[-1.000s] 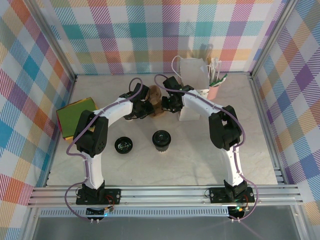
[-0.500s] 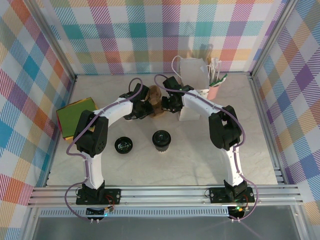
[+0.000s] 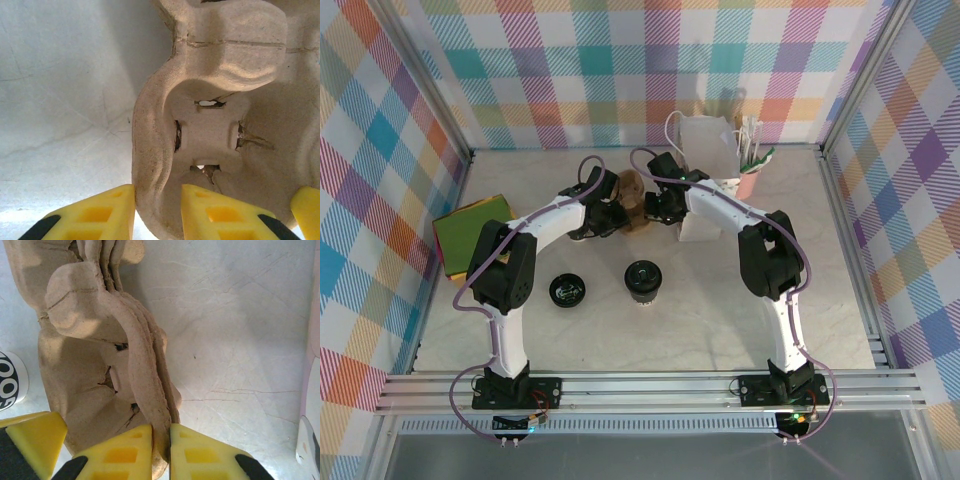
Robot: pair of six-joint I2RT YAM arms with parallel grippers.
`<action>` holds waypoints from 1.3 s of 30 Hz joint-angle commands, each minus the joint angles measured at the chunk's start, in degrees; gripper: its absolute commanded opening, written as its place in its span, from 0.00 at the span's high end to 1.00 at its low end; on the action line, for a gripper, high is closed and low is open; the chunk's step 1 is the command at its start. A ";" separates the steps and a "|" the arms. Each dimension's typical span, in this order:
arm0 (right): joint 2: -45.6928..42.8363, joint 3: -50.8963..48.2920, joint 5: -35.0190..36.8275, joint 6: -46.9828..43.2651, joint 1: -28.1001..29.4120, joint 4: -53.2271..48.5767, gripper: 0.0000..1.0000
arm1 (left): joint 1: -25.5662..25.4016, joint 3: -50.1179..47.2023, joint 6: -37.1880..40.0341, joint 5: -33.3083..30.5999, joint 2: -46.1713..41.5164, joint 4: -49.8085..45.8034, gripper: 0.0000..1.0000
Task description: Pack the takeout coffee
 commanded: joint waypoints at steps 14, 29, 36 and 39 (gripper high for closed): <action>-0.39 -0.11 -1.77 0.86 -0.01 0.20 0.87 | 1.30 -4.56 -1.52 3.45 -5.38 6.51 0.71; -0.10 0.11 -2.67 0.74 0.03 0.17 0.86 | 1.81 -9.41 -4.17 6.52 -8.54 15.39 0.71; 0.04 0.21 -3.74 1.17 -0.10 0.22 0.85 | 2.60 -11.94 -6.95 10.13 -8.27 21.16 0.71; 0.07 0.21 -4.09 1.12 -0.10 0.23 0.84 | 2.61 -11.85 -7.06 10.92 -7.89 21.57 0.70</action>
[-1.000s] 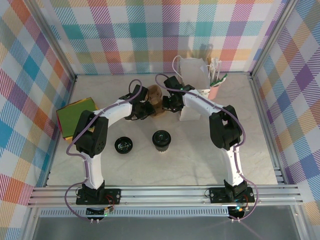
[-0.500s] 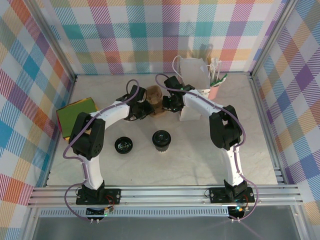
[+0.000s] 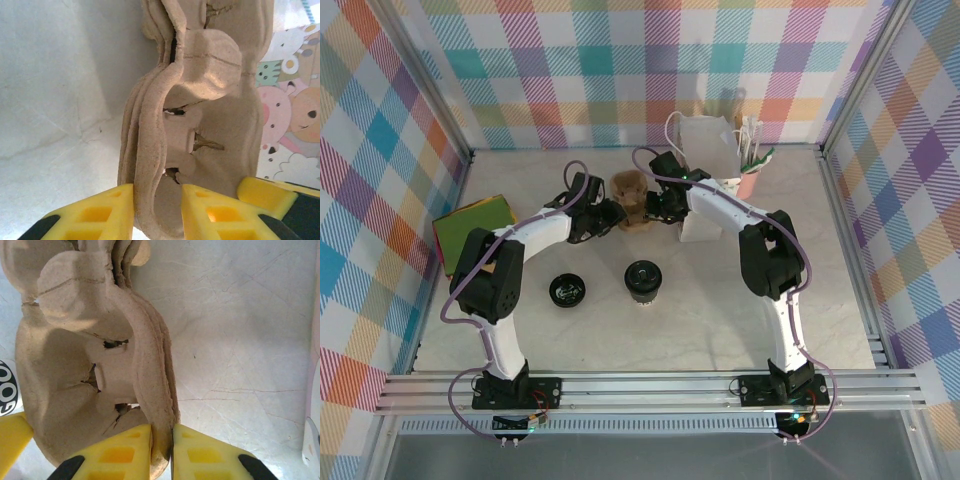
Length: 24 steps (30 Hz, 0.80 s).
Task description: Pack the takeout coffee
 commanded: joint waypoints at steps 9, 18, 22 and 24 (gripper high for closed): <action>0.37 0.51 -3.32 0.58 0.36 0.23 0.83 | 0.33 -2.00 -3.39 5.46 -1.73 8.24 0.70; 0.58 1.18 -3.69 0.43 0.26 -0.07 0.83 | 0.51 -2.62 -3.40 7.19 -2.51 9.80 0.70; 0.73 1.39 -3.82 0.49 0.27 -0.10 0.83 | 0.51 -2.74 -3.16 8.10 -2.79 10.57 0.70; 0.79 1.52 -3.81 0.36 0.25 -0.12 0.83 | 0.51 -2.45 -2.42 8.11 -2.79 9.71 0.70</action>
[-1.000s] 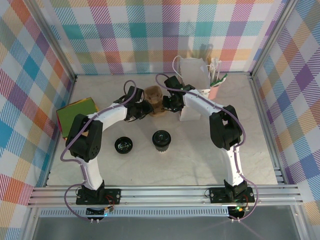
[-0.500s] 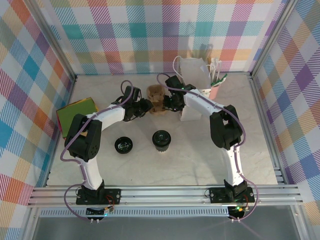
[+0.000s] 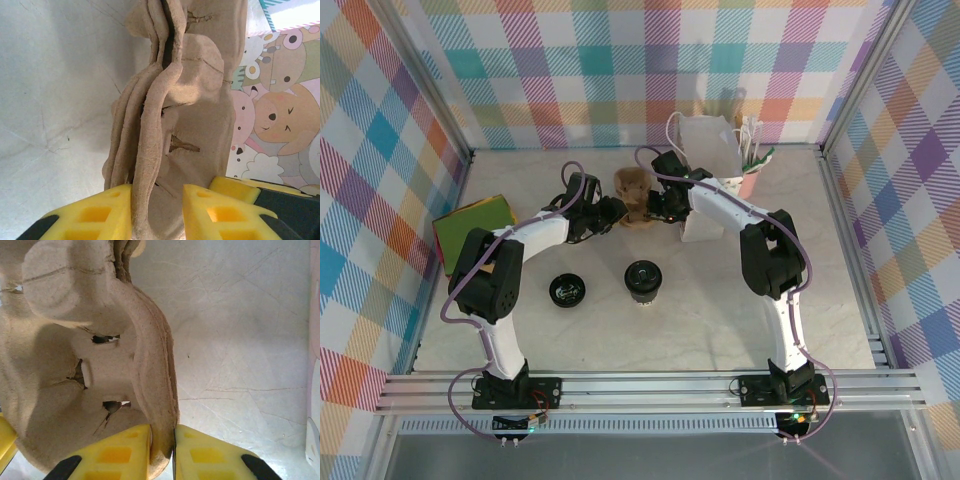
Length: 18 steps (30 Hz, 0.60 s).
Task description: Pack the takeout coffee
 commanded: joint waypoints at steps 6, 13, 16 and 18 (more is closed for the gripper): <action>0.93 1.50 -3.23 0.02 0.80 0.22 0.82 | -0.23 0.15 0.95 2.76 -3.10 1.11 0.73; 0.69 1.54 -3.54 -0.04 0.79 0.25 0.77 | -0.23 1.28 0.87 2.71 -1.34 0.34 0.78; 0.26 1.50 -3.41 -0.33 0.74 0.00 0.70 | -0.23 1.23 1.14 2.29 -1.36 -0.26 0.83; -0.12 1.50 -3.31 -0.42 0.71 -0.06 0.69 | -0.21 1.20 1.19 2.16 -1.34 -0.32 0.84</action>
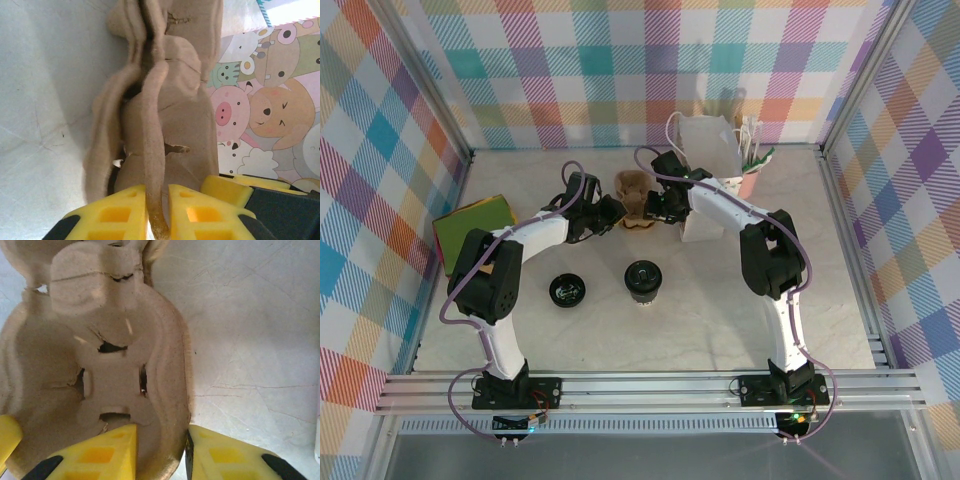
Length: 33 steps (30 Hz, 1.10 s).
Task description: Pack the takeout coffee
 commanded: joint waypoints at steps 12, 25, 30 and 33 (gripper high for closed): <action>-3.36 1.76 -2.54 -0.15 0.64 0.10 0.57 | -0.21 0.40 2.32 0.98 -3.69 -0.35 0.94; -8.52 3.71 -0.47 -2.62 1.77 -1.49 0.36 | -0.21 -2.23 4.46 -0.19 -7.81 0.68 0.95; -10.79 4.46 -0.77 -3.63 2.44 -1.79 0.32 | -0.21 -2.90 5.77 -1.08 -9.87 -0.41 0.94; -11.96 4.81 -0.69 -4.06 2.79 -2.16 0.31 | -0.21 -3.28 6.86 -1.97 -11.91 -1.12 0.95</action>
